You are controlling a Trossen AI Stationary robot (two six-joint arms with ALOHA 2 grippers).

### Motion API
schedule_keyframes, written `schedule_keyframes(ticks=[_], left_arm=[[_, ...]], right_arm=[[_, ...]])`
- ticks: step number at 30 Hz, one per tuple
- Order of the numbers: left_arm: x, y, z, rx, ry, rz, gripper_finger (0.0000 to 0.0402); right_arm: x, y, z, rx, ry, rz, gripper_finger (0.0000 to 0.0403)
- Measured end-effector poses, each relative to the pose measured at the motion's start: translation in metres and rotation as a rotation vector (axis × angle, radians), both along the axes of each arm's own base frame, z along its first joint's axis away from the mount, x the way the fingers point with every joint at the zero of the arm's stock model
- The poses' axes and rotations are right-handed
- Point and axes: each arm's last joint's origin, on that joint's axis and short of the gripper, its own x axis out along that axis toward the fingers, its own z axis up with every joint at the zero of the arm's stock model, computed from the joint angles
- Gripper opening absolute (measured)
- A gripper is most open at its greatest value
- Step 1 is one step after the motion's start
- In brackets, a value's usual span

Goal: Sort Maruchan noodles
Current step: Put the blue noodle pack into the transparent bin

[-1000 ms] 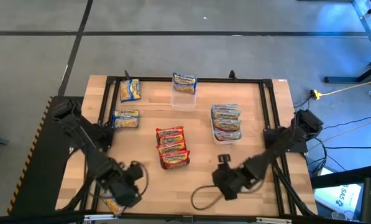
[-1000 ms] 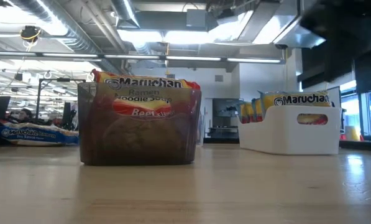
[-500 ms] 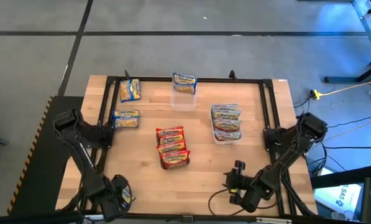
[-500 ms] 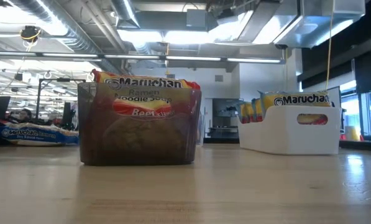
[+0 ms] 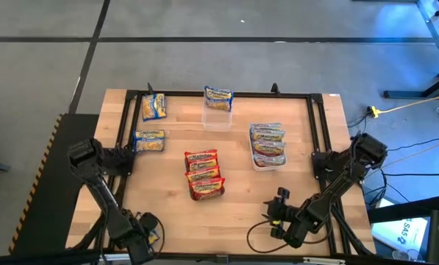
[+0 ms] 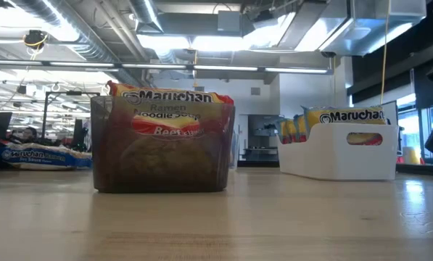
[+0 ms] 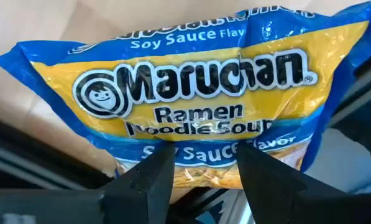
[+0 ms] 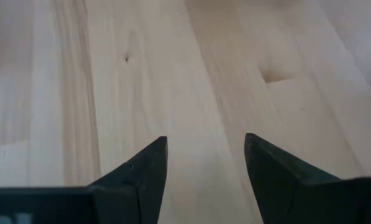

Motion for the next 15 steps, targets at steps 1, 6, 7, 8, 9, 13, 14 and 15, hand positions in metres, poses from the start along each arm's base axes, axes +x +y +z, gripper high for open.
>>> schedule_keyframes(ticks=[1,6,7,8,9,13,14,15], left_arm=[[0.003,0.001,0.0,0.004,-0.015,-0.001,0.0169],[0.022,0.009,0.001,0.026,-0.155,-0.055,0.0169],[0.027,0.011,0.001,0.032,-0.188,-0.069,0.0169],[0.032,0.013,0.001,0.038,-0.223,-0.08,0.0169],[0.038,0.015,0.001,0.046,-0.26,-0.09,0.0169],[0.064,0.026,0.002,0.074,-0.402,-0.138,0.0169],[0.071,0.028,0.001,0.08,-0.439,-0.151,0.0169],[0.077,0.029,0.0,0.084,-0.477,-0.172,0.0169]], right_arm=[[0.0,0.0,0.0,-0.01,0.002,0.012,0.0186],[0.002,0.003,0.001,0.026,-0.025,0.009,0.0186],[0.003,0.003,0.002,0.029,-0.03,0.013,0.0186],[0.003,0.004,0.002,0.034,-0.034,0.014,0.0186],[0.003,0.004,0.002,0.037,-0.037,0.014,0.0186],[0.004,0.006,0.003,0.063,-0.051,0.003,0.0186],[0.004,0.006,0.003,0.078,-0.055,-0.014,0.0186],[0.005,0.005,0.003,0.093,-0.06,-0.04,0.0186]])
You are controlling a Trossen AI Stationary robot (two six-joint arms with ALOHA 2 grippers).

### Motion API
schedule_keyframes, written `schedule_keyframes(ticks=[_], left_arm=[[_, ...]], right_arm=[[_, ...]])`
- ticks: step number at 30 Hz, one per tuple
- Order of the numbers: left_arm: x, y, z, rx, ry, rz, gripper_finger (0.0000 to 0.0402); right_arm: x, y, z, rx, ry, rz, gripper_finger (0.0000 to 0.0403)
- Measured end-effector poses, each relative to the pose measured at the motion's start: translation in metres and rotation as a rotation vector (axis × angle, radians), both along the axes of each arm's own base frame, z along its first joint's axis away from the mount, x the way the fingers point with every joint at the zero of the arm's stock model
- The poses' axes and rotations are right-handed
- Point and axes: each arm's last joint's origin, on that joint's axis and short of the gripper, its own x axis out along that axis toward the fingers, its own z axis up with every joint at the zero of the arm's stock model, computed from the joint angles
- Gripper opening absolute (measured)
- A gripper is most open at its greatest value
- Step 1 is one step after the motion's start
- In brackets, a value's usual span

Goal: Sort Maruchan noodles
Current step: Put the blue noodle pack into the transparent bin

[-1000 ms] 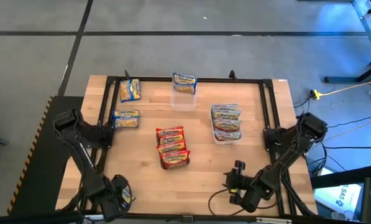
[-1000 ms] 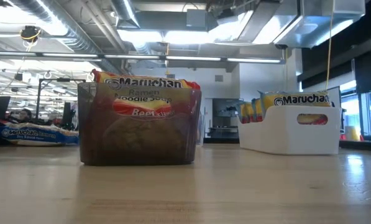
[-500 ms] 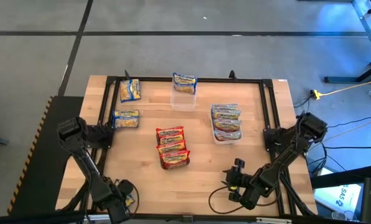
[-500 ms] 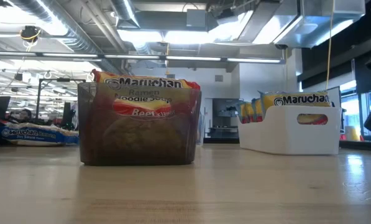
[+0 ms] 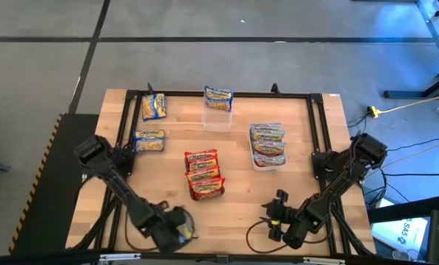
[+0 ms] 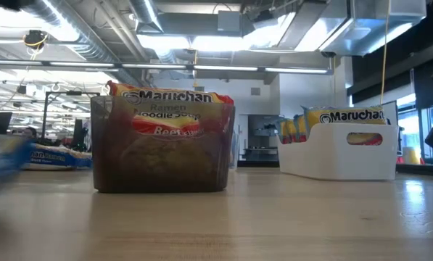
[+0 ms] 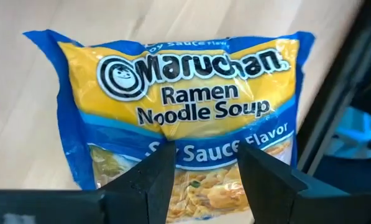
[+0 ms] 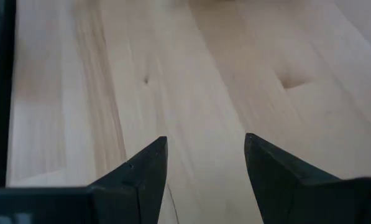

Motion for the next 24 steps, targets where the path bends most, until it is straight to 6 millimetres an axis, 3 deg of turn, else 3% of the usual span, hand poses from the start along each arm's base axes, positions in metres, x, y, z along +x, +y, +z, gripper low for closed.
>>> schedule_keyframes(ticks=[5,15,24], left_arm=[[0.033,0.003,-0.017,0.027,-0.135,-0.072,0.0169],[0.073,0.012,-0.022,0.059,-0.404,-0.09,0.0169],[0.091,0.028,-0.014,0.118,-0.454,-0.101,0.0169]], right_arm=[[0.007,-0.004,0.001,0.111,-0.037,-0.124,0.0203],[0.039,-0.007,0.006,0.294,-0.172,-0.2,0.0328],[0.077,-0.016,-0.019,0.483,-0.179,-0.205,0.0336]])
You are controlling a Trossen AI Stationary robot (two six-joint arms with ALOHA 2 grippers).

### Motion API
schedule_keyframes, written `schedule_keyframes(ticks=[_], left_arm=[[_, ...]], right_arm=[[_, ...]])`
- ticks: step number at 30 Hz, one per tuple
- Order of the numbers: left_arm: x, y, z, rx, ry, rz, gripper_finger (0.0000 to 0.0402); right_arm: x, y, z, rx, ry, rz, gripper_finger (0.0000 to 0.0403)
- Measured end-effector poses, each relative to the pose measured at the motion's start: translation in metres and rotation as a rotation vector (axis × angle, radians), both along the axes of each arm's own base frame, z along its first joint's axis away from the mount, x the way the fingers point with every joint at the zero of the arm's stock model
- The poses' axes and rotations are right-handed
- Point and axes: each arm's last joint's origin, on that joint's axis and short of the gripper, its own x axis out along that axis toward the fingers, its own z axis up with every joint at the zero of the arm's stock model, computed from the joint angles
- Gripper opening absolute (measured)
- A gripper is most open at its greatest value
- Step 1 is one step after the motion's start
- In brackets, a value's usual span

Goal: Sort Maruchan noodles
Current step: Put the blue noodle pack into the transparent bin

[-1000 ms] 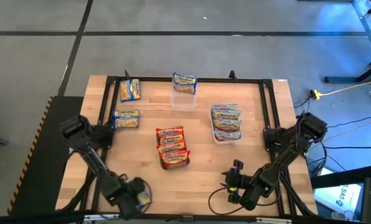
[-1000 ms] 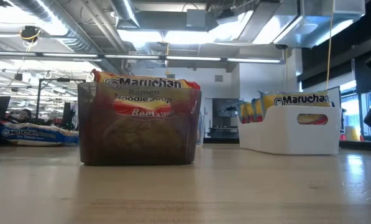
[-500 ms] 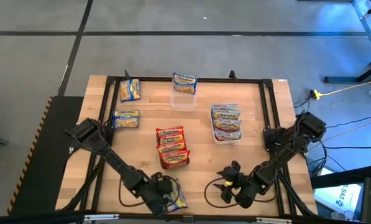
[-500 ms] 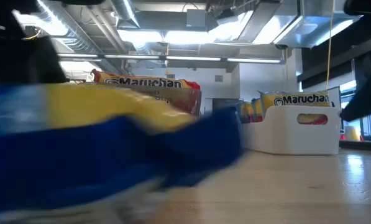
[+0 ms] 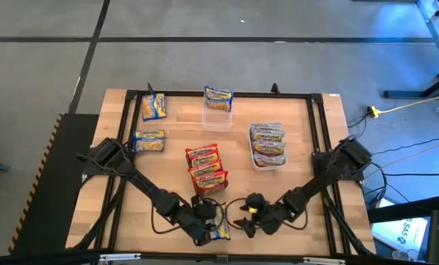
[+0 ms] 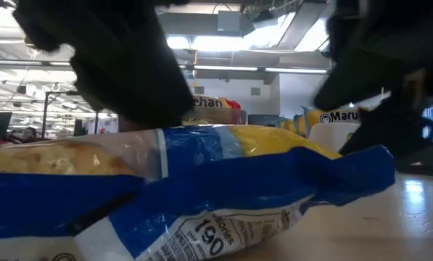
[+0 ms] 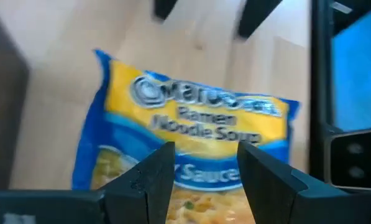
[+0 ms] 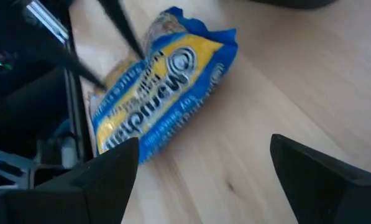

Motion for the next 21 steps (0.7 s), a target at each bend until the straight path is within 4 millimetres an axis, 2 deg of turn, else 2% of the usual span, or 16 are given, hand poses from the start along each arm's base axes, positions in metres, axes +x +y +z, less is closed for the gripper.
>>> schedule_keyframes(ticks=[6,11,17,21], left_arm=[[-0.007,-0.013,0.011,-0.038,0.115,-0.077,0.0169],[-0.024,-0.022,0.01,-0.036,0.231,-0.015,0.0169],[-0.036,-0.028,0.004,0.041,0.178,0.033,0.0169],[-0.037,-0.027,-0.005,0.026,0.136,0.04,0.0169]], right_arm=[[0.011,-0.002,-0.004,0.087,-0.026,0.023,0.0327],[0.013,-0.003,-0.004,0.141,-0.021,0.0,0.0326],[0.014,-0.002,-0.013,0.186,-0.008,-0.038,0.0326],[0.024,0.006,-0.024,0.225,-0.025,-0.05,0.0326]])
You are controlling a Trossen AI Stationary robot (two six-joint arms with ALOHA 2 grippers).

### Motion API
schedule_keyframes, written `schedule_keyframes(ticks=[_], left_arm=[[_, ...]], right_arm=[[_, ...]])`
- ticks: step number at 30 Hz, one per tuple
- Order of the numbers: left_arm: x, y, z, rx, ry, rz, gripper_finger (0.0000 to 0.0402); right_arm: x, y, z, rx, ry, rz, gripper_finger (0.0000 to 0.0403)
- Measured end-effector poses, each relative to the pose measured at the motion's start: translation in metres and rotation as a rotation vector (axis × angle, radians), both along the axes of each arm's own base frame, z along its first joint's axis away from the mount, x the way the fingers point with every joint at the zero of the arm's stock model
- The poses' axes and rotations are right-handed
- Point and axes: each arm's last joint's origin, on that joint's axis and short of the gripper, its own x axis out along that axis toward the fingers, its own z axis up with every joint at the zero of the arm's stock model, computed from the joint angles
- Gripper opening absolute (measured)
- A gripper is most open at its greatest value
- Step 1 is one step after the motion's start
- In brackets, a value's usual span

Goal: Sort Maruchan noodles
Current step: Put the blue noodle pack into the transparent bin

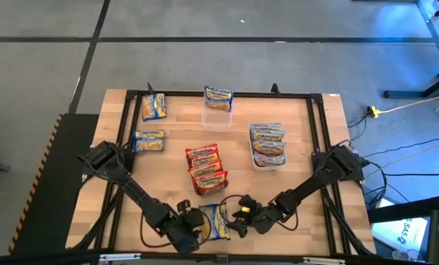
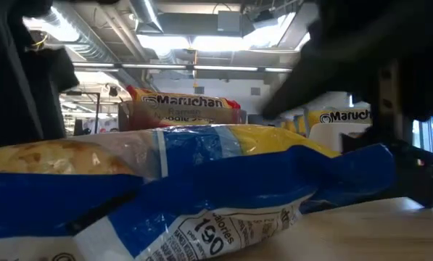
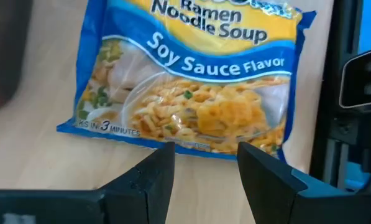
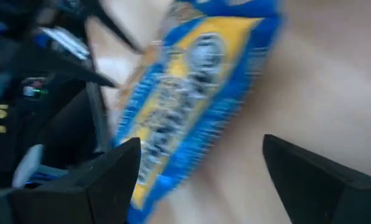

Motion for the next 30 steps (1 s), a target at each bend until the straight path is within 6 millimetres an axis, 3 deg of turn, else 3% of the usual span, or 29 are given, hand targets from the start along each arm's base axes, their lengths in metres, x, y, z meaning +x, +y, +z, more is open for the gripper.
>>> schedule_keyframes(ticks=[5,12,20,26,30], left_arm=[[-0.002,0.004,-0.012,-0.016,-0.036,0.005,0.0169],[-0.006,0.009,-0.025,-0.007,-0.081,-0.013,0.0169],[0.007,0.0,-0.039,-0.035,-0.184,-0.056,0.0169],[0.011,0.002,-0.038,-0.027,-0.219,-0.038,0.0169],[0.013,0.002,-0.036,-0.039,-0.243,-0.034,0.0169]], right_arm=[[0.016,0.009,-0.005,0.013,-0.01,-0.004,0.0326],[0.033,0.005,-0.003,0.001,-0.016,0.001,0.0326],[0.038,-0.001,-0.002,-0.06,-0.054,-0.006,0.0326],[0.038,0.0,-0.002,-0.088,-0.069,0.032,0.0324],[0.038,0.0,-0.002,-0.103,-0.07,0.06,0.0297]])
